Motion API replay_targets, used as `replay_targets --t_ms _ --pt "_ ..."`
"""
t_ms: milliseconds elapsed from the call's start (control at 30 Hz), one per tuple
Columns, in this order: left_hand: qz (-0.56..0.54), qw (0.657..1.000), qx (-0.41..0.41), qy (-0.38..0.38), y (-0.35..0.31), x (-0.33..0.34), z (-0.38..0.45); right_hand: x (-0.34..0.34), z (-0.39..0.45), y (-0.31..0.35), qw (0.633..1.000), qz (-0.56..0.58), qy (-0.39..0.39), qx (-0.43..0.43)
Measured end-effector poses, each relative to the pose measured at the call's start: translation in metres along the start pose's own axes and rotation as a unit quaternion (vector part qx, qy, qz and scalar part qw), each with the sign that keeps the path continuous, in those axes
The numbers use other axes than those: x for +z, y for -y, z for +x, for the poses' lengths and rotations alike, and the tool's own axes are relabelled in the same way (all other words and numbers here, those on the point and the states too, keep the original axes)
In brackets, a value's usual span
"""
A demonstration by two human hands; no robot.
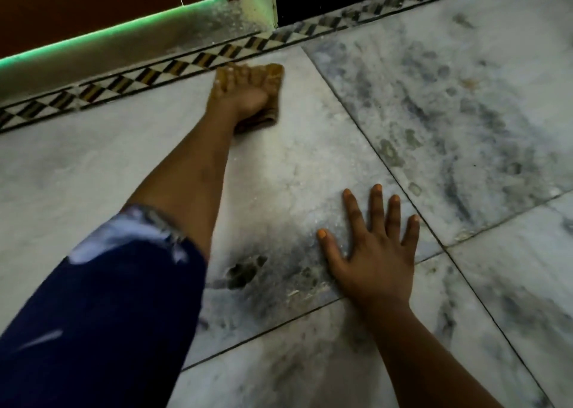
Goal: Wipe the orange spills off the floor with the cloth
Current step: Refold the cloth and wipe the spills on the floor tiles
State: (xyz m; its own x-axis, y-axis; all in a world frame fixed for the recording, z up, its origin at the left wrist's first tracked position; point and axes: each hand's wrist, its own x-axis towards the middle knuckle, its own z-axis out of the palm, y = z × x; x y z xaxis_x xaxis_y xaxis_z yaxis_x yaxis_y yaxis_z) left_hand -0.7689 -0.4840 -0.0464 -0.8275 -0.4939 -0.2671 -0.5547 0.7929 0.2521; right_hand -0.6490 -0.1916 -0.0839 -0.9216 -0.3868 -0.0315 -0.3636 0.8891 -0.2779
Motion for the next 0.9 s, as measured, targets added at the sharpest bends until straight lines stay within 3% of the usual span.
replay_targets --t_ms 100,167,267,367,500,633,667,733,800,900 --pt "0.074 0.990 0.116 -0.011 0.002 0.024 -0.035 0.000 -0.001 0.001 1.000 -0.001 -0.006 -0.003" --pt "0.068 0.988 0.136 -0.038 0.023 0.028 -0.045 0.000 0.000 0.000 1.000 0.002 -0.004 -0.001" --pt "0.047 0.995 0.047 -0.075 0.034 0.015 -0.020 0.002 0.000 -0.001 1.000 0.003 -0.005 -0.005" --pt "0.022 0.998 -0.035 -0.054 0.009 0.003 0.016 0.002 0.001 -0.001 1.000 0.007 -0.005 -0.002" --pt "0.050 0.995 0.076 -0.033 -0.032 0.021 -0.002 0.001 0.000 -0.001 1.000 0.010 -0.008 -0.003" --pt "0.038 0.977 0.197 -0.069 0.006 0.035 -0.070 0.001 0.000 -0.001 1.000 0.013 -0.013 -0.004" --pt "0.031 0.976 0.190 -0.103 0.024 0.033 -0.075 0.001 0.000 -0.001 1.000 0.015 -0.014 -0.004" --pt "0.036 0.984 0.091 -0.147 0.047 0.019 -0.053 0.002 0.000 -0.002 1.000 0.015 -0.014 -0.005" --pt "0.046 0.989 -0.009 -0.138 0.042 0.004 -0.021 0.003 0.000 -0.001 1.000 0.010 -0.013 -0.007" --pt "0.075 0.993 0.025 -0.085 0.003 0.006 0.009 0.003 0.000 -0.001 1.000 0.005 -0.018 -0.002"
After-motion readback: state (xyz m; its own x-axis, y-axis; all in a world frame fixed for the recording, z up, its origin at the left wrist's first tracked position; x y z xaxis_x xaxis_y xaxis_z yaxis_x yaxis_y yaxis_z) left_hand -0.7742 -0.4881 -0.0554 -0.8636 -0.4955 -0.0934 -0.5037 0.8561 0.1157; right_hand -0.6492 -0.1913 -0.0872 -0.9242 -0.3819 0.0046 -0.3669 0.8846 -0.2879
